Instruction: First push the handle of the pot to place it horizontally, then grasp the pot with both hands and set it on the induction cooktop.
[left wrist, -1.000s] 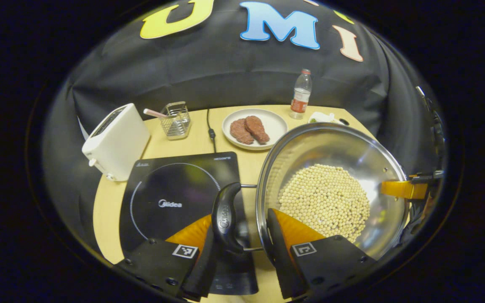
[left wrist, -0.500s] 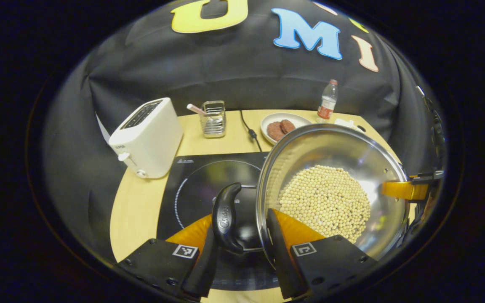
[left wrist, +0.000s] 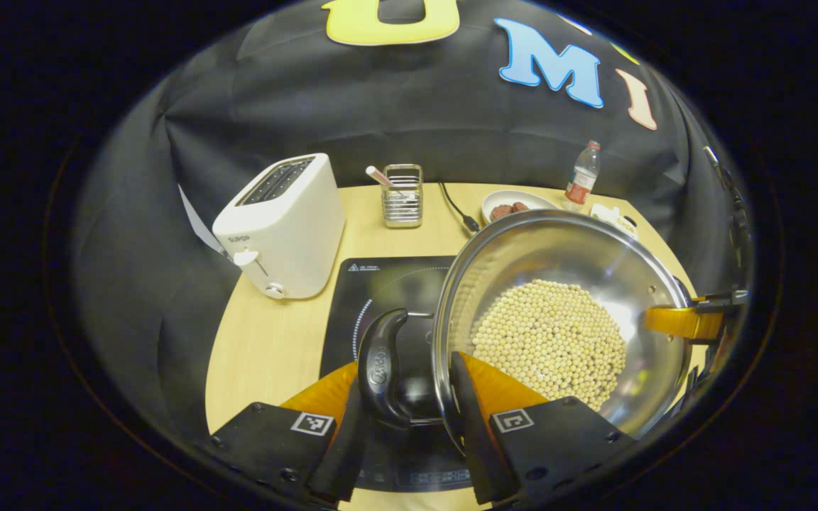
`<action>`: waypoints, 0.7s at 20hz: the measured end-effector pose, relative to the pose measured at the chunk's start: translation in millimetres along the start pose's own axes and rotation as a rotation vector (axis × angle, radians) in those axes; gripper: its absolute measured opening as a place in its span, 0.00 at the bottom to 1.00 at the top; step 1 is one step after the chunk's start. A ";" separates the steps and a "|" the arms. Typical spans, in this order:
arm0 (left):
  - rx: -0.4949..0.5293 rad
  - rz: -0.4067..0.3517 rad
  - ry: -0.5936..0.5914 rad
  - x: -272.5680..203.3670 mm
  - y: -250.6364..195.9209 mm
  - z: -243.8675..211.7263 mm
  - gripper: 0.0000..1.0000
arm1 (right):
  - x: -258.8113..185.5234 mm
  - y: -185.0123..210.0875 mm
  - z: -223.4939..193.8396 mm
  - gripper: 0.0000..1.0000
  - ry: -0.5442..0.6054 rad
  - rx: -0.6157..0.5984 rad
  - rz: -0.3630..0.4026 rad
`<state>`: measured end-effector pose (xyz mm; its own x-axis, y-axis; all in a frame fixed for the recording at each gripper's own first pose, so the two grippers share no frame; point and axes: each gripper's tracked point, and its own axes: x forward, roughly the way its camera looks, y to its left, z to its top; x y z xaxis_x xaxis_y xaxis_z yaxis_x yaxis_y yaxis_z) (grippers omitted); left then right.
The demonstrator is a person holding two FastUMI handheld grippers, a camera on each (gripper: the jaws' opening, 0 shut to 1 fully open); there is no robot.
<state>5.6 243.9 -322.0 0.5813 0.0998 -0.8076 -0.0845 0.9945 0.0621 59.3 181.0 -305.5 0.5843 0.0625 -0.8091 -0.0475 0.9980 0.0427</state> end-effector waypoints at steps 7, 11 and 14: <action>-0.005 0.003 0.001 15.1 32.6 6.6 0.66 | 8.0 28.7 9.6 0.59 0.012 -0.010 -0.003; -0.017 0.003 0.007 24.4 52.4 7.6 0.67 | 16.5 46.0 12.5 0.59 0.023 -0.017 0.000; -0.025 0.007 0.010 30.3 64.7 5.9 0.67 | 22.8 58.1 13.5 0.59 0.034 -0.020 0.002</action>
<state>22.5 311.4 -339.0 0.5722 0.1062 -0.8132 -0.1084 0.9927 0.0533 80.8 240.5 -313.6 0.5562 0.0632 -0.8286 -0.0650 0.9974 0.0324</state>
